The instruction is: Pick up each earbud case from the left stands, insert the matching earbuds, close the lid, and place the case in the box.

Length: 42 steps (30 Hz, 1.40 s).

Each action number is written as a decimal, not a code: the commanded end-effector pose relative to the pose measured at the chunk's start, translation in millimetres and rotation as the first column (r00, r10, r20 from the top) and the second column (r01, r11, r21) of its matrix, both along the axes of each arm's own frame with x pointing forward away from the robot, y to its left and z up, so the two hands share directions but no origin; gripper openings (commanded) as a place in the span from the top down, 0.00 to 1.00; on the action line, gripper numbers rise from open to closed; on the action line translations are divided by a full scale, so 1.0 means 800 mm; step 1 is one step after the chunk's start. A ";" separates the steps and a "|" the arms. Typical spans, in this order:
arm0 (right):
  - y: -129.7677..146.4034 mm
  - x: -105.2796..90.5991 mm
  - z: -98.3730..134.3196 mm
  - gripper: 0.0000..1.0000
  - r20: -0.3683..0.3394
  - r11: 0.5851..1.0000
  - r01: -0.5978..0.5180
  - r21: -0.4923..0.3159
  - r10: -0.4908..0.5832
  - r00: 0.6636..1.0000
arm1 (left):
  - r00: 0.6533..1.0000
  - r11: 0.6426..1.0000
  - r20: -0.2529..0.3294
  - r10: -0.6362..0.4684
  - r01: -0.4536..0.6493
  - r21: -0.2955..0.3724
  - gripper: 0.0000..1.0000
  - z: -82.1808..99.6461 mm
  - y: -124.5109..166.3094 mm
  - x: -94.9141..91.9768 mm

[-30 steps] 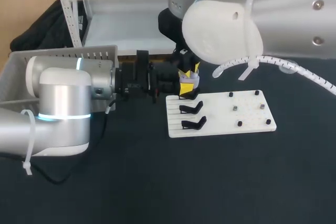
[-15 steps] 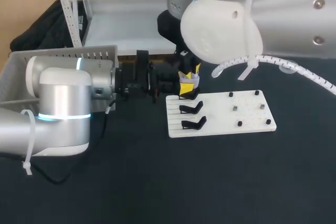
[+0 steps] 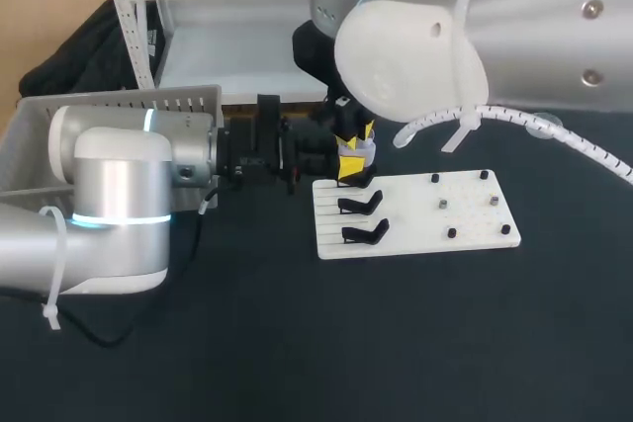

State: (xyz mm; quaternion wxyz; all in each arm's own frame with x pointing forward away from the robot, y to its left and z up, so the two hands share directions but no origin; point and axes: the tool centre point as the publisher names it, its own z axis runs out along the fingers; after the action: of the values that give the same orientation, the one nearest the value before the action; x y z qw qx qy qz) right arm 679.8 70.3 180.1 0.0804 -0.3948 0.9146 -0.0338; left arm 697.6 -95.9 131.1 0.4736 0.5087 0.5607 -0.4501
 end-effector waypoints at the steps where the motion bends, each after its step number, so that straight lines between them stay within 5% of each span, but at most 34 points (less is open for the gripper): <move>1: 0.002 0.001 -0.002 1.00 0.000 1.000 0.002 -0.003 -0.002 1.000 | 1.000 1.000 0.002 0.003 -0.003 -0.002 1.00 0.000 0.000 0.000; 19: 0.007 0.002 -0.010 1.00 0.000 1.000 -0.006 -0.024 0.006 1.000 | 1.000 1.000 0.002 0.003 -0.003 -0.002 1.00 0.000 0.000 0.000; 22: 0.007 0.002 -0.011 0.83 0.000 1.000 -0.007 -0.027 0.007 1.000 | 1.000 1.000 0.002 0.003 -0.003 -0.002 1.00 0.000 0.000 0.000; 32: 0.007 0.005 -0.006 0.71 0.004 1.000 -0.001 -0.020 0.002 1.000 | 1.000 1.000 0.002 0.003 -0.003 -0.002 1.00 0.000 0.000 0.000; 42: 0.007 0.006 -0.007 0.71 0.005 1.000 -0.003 -0.023 0.003 1.000 | 1.000 1.000 0.002 0.003 -0.003 -0.002 1.00 0.000 0.000 0.000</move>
State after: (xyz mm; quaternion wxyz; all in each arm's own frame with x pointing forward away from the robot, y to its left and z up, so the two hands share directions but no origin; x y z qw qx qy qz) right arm 683.7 75.0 175.3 0.0786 -0.3977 0.9130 -0.0447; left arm 697.5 -95.7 130.7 0.4738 0.5087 0.5604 -0.4503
